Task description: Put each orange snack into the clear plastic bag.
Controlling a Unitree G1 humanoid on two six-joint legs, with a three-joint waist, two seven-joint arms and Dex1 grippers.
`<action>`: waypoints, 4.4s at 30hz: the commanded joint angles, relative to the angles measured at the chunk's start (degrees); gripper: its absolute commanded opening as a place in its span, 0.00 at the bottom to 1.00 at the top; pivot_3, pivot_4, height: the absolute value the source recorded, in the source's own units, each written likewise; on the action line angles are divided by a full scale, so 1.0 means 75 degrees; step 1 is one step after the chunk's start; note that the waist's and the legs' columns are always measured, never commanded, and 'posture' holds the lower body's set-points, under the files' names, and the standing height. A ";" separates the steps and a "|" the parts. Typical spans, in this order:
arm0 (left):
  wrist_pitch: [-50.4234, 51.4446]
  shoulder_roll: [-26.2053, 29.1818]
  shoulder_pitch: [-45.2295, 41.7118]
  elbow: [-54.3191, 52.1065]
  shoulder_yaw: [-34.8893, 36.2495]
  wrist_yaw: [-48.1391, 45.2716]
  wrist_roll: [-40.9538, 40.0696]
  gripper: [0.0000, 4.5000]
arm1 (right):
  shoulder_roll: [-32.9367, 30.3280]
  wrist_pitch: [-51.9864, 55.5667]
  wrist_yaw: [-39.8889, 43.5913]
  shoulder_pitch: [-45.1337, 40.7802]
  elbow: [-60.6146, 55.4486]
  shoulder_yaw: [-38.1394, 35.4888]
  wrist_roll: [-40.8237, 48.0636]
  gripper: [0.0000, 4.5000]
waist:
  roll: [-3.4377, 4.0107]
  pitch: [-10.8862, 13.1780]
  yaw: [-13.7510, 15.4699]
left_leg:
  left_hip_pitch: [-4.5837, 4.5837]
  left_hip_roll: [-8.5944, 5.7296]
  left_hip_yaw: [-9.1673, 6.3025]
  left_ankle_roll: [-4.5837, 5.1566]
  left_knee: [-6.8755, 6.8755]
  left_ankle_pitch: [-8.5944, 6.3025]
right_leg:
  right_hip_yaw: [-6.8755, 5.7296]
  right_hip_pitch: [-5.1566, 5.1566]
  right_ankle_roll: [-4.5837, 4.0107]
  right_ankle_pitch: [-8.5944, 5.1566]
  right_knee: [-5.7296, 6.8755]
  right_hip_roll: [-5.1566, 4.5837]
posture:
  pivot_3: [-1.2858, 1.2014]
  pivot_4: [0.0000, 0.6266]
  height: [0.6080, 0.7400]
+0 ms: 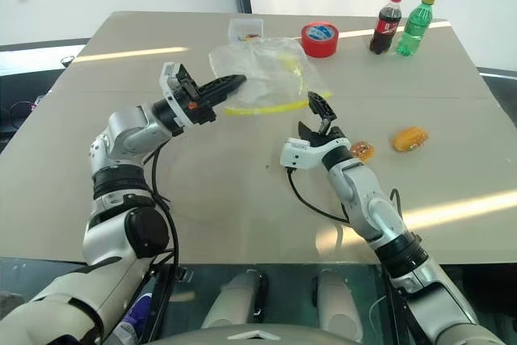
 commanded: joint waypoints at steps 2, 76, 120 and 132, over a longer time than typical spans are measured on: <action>-0.0167 -0.0273 -0.0003 -0.0532 0.0340 0.0410 -0.0195 0.01 | 0.0338 -0.0109 -0.0774 -0.0687 0.0774 0.0121 -0.0370 1.00 | -0.0001 -0.0001 -0.0037 | 0.0001 -0.0008 0.0004 0.0000 0.0000 0.0000 | 0.0003 0.0000 0.0000 0.0000 0.0000 0.0001 | 0.52 0.24 1.00; -0.6991 0.3379 0.2307 -0.8261 -0.7928 -0.7235 1.6160 0.01 | 0.0157 0.0497 0.2194 -0.2715 0.1340 -0.0853 0.2756 0.00 | 0.0017 0.0004 -0.0066 | 0.0003 0.0022 0.0058 0.0002 -0.0095 0.0001 | 0.0052 -0.0037 -0.0006 0.0002 -0.0031 0.0033 | 0.52 0.24 1.00; -0.8228 0.2613 0.2974 -0.7870 -0.7453 -0.7932 1.8180 0.25 | 0.0230 0.1051 0.2548 -0.2750 0.1041 -0.0881 0.3133 0.00 | 0.0017 0.0003 -0.0067 | 0.0001 0.0024 0.0058 0.0003 -0.0094 0.0001 | 0.0051 -0.0041 -0.0006 0.0002 -0.0026 0.0033 | 0.52 0.24 1.00; -1.0044 0.2868 0.2503 -0.6460 -0.6876 -0.7664 1.7928 0.00 | 0.0231 0.1682 0.3960 -0.2140 0.0012 -0.1399 0.4577 0.42 | 0.0017 0.0003 -0.0060 | 0.0000 0.0025 0.0056 0.0020 -0.0093 -0.0009 | 0.0049 -0.0041 -0.0005 0.0002 -0.0026 0.0032 | 0.52 0.24 1.00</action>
